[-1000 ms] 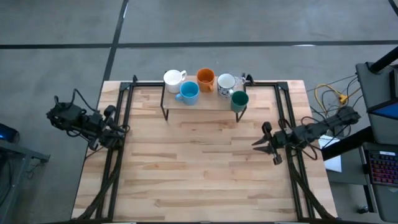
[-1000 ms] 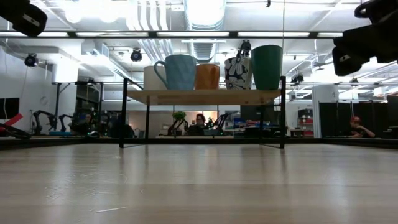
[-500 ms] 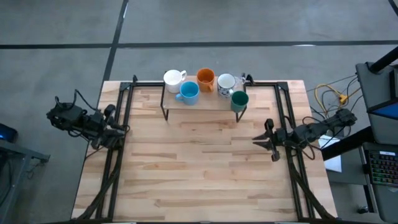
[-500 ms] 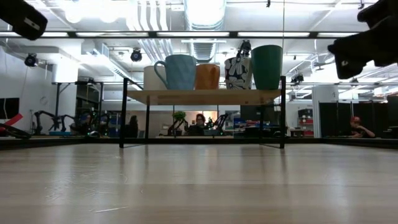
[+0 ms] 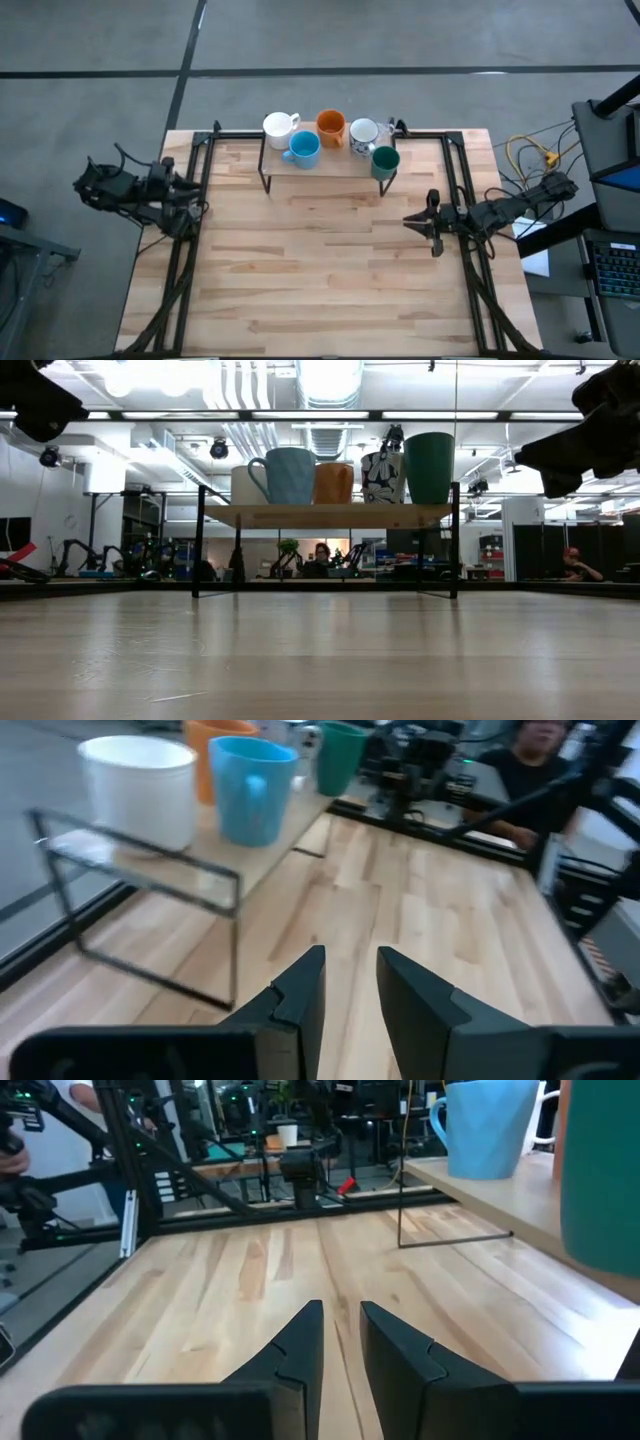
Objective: Stack small to large cups/mugs on shelf
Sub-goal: Return to Home Position
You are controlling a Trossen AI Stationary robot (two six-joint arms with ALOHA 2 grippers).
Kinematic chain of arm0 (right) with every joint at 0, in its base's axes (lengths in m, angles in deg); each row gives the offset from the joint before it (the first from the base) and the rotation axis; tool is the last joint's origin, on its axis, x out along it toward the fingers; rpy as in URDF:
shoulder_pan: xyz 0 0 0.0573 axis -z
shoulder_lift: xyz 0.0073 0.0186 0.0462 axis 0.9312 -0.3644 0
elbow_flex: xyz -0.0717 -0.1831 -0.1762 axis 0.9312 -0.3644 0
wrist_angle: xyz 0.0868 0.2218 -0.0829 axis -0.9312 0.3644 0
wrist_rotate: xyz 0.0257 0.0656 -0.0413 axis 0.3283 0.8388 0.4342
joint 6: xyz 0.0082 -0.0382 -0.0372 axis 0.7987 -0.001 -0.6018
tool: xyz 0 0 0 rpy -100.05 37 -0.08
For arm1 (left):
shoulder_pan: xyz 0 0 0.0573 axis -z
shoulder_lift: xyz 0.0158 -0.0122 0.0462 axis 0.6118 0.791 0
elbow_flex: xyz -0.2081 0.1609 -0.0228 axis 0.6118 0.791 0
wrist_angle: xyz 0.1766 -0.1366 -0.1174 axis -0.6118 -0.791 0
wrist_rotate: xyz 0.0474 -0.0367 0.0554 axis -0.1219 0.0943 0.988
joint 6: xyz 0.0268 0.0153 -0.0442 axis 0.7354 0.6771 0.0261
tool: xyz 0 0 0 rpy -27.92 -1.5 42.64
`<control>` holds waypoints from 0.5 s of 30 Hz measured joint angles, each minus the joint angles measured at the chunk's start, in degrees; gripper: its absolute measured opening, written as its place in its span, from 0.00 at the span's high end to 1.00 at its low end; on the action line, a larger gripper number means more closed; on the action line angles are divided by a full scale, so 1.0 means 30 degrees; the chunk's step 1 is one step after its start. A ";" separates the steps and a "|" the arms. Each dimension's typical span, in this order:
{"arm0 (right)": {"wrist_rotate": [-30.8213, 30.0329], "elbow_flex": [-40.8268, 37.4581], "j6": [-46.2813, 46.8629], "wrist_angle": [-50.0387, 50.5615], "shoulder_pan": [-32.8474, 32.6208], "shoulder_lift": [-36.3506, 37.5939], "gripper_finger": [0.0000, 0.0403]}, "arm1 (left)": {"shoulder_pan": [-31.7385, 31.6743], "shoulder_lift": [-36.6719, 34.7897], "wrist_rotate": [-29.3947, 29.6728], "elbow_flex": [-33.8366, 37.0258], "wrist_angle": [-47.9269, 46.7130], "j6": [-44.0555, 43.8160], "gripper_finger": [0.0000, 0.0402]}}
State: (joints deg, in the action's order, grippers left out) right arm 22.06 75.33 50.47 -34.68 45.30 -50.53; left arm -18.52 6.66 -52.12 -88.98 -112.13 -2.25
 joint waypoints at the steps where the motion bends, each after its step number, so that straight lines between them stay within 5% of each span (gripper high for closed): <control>1: 0.0000 0.0000 -0.0078 0.0000 0.0000 0.0000 0.84 | -0.0085 -0.0001 0.0335 -0.0046 -0.0201 -0.0223 0.80; 13: -0.0051 0.0000 -0.0489 -0.0345 0.0000 0.0000 0.84 | -0.1309 0.0109 -0.1299 0.0096 0.0816 0.0763 0.80; 15: -0.0046 0.0000 -0.0657 -0.0733 -0.0003 -0.0002 0.84 | -0.1680 0.0080 -0.0689 0.0577 0.3561 0.0483 0.80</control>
State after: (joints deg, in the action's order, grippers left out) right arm 21.93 75.33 48.50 -36.88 45.29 -50.54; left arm -23.56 6.90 -54.19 -87.25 -101.44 -0.80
